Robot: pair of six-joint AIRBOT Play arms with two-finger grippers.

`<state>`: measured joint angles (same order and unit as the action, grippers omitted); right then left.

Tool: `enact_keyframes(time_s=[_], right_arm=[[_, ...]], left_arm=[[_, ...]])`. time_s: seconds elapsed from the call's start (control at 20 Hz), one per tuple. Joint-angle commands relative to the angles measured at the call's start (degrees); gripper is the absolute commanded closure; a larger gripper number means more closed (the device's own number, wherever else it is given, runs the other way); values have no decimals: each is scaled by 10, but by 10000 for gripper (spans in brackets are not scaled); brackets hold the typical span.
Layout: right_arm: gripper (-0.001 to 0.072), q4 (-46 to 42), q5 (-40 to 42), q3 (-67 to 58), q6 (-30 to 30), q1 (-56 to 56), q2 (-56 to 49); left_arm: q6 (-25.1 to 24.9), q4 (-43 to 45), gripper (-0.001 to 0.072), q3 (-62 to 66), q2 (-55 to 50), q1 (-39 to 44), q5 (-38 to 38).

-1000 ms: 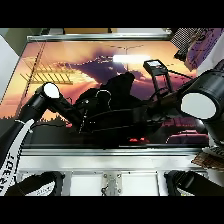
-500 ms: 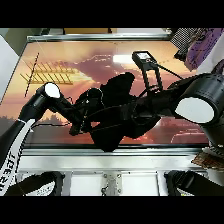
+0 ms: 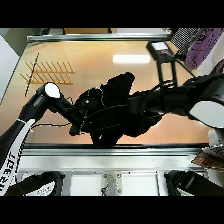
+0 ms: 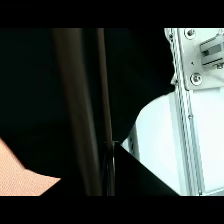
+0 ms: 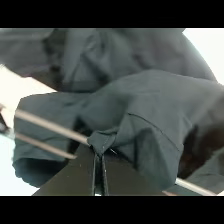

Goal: Fold the clothes and pants, and hang the long-sleeved shirts on hangers.

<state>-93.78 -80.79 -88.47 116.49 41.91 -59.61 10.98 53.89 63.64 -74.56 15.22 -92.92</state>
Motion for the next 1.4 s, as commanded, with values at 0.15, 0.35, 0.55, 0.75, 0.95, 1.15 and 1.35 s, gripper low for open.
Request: enact_keyframes(time_s=[0.15,0.35,0.55,0.75,0.95,1.15,1.35], right_arm=[[699,39,8,0,-30,-15,-9],[699,109,50,0,-93,0,-32],[696,129,59,0,-118,10,-43],[599,129,58,-1,-118,7,-42],[-4,128,50,-2,-146,7,-19],[-5,130,-12,-33,-202,-51,34],[-5,124,0,-33,-250,-119,81]], left_arm=[[0,1,698,0,0,0,0],[0,1,698,0,0,0,-1],[0,1,698,0,0,0,-1],[0,1,698,0,0,0,-1],[0,1,698,0,0,0,-1],[0,1,698,0,0,0,-1],[0,1,698,0,0,0,-1]])
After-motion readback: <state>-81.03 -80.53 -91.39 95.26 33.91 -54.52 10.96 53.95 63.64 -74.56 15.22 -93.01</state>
